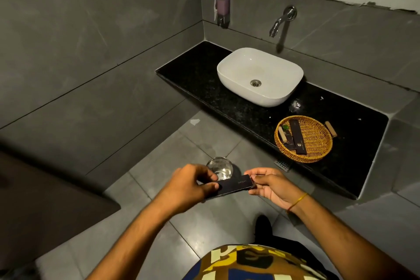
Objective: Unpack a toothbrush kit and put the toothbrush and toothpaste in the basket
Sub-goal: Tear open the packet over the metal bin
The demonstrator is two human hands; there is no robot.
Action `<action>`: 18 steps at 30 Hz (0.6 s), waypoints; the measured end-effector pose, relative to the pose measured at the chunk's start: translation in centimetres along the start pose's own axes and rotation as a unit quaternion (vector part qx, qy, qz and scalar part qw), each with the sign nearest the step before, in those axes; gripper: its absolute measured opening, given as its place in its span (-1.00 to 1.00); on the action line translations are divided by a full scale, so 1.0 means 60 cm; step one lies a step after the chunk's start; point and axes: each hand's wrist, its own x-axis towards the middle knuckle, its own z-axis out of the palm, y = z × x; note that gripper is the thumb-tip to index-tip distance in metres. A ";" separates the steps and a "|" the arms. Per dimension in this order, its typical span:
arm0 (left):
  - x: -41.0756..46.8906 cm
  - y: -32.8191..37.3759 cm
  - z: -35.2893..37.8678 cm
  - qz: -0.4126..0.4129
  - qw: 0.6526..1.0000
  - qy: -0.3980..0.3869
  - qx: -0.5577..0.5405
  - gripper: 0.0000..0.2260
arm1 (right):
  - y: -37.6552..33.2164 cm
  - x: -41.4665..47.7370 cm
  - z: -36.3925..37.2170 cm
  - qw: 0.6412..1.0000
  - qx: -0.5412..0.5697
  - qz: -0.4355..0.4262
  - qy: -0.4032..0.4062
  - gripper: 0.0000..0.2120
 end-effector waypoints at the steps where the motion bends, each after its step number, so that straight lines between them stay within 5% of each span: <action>1: 0.008 0.012 -0.010 0.010 0.999 -0.001 0.038 -0.89 | 0.005 0.002 0.004 1.000 0.020 0.011 0.000 -0.75; 9: 0.059 0.122 -0.034 0.082 0.962 -0.053 0.257 -0.82 | 0.028 0.006 0.041 0.977 0.195 0.083 -0.019 -0.69; 18: 0.042 0.156 -0.042 0.103 0.949 -0.046 0.295 -0.81 | 0.040 -0.016 0.034 0.965 0.238 0.097 -0.044 -0.64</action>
